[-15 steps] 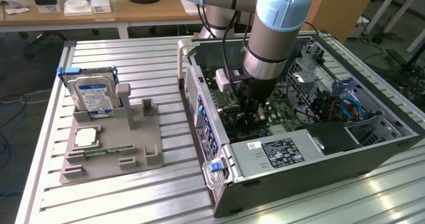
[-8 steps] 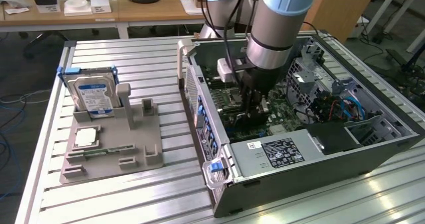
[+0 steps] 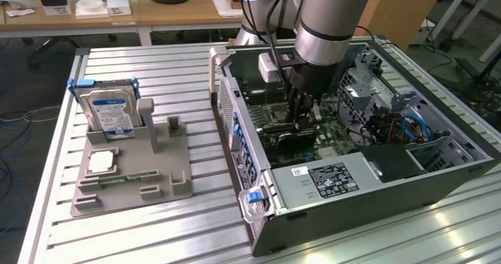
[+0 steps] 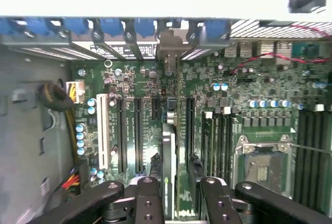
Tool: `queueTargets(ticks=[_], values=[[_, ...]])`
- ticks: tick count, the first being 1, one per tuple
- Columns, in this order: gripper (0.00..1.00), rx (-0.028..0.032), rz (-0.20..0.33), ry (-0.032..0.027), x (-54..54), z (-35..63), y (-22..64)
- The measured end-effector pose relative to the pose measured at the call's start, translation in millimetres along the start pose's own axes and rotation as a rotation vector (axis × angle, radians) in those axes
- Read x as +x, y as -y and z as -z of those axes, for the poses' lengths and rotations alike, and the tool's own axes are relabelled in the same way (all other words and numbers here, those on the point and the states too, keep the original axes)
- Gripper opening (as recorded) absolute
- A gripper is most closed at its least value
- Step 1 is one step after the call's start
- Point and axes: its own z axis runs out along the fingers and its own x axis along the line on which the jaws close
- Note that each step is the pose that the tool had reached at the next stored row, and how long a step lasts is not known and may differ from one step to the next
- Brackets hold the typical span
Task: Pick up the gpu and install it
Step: 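Insert the gpu into the slot, then press down on the gpu until it lock into place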
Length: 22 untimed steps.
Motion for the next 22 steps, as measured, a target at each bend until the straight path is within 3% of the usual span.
queueTargets(ticks=[3, 5, 7, 9, 22], values=[[0.33, 0.0001, 0.0, 0.0002, 0.0, -0.1, 0.0], [0.21, 0.0001, 0.0, 0.0001, 0.0, 0.0, 0.0], [0.21, 0.0, 0.0, 0.0001, 0.0, 0.0, 0.0], [0.1, 0.0, 0.0, 0.0, 0.0, 0.1, 0.0], [0.11, 0.0, 0.0, 0.0001, 0.0, 0.0, 0.0]])
